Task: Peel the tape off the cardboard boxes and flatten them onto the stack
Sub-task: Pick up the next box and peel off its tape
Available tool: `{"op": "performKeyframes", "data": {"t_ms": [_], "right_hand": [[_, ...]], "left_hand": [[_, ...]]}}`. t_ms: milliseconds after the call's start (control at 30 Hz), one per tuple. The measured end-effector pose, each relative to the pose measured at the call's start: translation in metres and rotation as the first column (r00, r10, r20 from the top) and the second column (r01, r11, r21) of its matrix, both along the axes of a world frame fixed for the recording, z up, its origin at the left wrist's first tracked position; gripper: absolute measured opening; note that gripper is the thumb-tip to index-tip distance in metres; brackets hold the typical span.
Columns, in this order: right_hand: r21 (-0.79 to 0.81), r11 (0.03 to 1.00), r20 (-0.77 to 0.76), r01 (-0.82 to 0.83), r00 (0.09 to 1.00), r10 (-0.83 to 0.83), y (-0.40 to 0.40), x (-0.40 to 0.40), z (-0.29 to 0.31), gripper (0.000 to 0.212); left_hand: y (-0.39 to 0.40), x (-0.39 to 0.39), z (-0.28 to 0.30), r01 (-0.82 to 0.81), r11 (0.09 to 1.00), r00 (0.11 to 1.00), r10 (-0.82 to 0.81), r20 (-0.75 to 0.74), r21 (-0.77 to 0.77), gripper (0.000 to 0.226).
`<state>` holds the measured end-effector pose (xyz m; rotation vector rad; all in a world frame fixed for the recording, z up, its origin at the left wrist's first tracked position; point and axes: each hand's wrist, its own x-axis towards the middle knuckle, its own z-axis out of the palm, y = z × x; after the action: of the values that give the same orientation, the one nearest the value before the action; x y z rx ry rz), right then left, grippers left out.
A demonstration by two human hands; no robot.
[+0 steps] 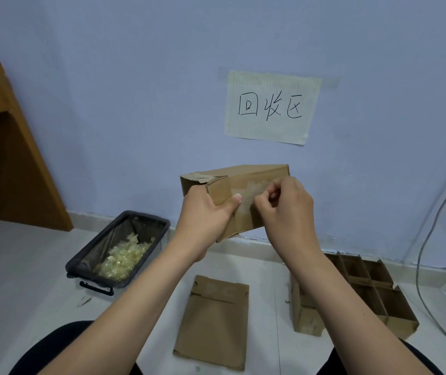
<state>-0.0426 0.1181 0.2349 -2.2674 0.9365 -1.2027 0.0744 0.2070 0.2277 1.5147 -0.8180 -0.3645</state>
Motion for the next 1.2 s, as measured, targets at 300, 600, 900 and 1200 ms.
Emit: {"op": "performKeyframes", "data": {"t_ms": [300,600,900,1200], "right_hand": [[-0.008,0.999,0.003,-0.036,0.999,0.036,0.002,-0.008,0.002,0.004],[-0.168,0.983,-0.016,-0.078,0.997,0.076,0.008,0.001,-0.005,0.019],[0.052,0.996,0.035,-0.076,0.997,0.075,0.001,-0.002,-0.004,0.005],[-0.064,0.995,-0.068,-0.072,0.995,0.068,-0.002,0.002,-0.004,0.008]], "left_hand": [[0.004,0.005,0.004,-0.015,1.0,0.997,0.016,-0.078,0.015,0.011],[0.003,0.005,0.002,-0.045,0.999,0.997,0.046,-0.064,0.016,0.062],[0.003,0.004,0.002,-0.027,0.998,0.999,0.028,-0.019,0.063,0.075],[0.006,0.005,0.006,0.046,0.998,0.982,-0.038,-0.187,0.039,0.005]]}}
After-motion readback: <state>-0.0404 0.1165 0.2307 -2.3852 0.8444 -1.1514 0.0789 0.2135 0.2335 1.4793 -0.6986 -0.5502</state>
